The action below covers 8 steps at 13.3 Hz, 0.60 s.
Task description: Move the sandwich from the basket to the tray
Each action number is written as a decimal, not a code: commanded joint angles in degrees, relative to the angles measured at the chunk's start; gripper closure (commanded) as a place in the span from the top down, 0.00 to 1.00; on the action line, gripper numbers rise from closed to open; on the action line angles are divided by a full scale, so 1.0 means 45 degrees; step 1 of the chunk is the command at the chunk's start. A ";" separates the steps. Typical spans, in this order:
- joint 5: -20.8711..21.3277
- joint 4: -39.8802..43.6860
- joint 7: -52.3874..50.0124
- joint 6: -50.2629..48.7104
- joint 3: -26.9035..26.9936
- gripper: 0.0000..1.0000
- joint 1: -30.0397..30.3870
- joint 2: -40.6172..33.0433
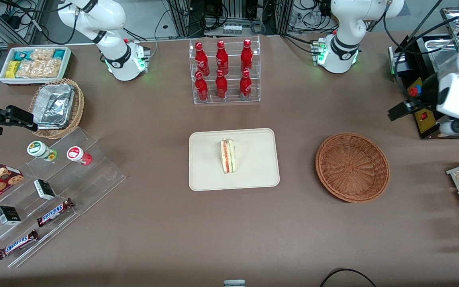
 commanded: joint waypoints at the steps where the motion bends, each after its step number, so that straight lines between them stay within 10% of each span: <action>1: 0.0053 -0.0659 0.0879 0.0077 -0.0187 1.00 0.0538 -0.0471; 8: -0.0064 -0.2611 0.2853 0.1014 -0.0206 1.00 0.1985 -0.1895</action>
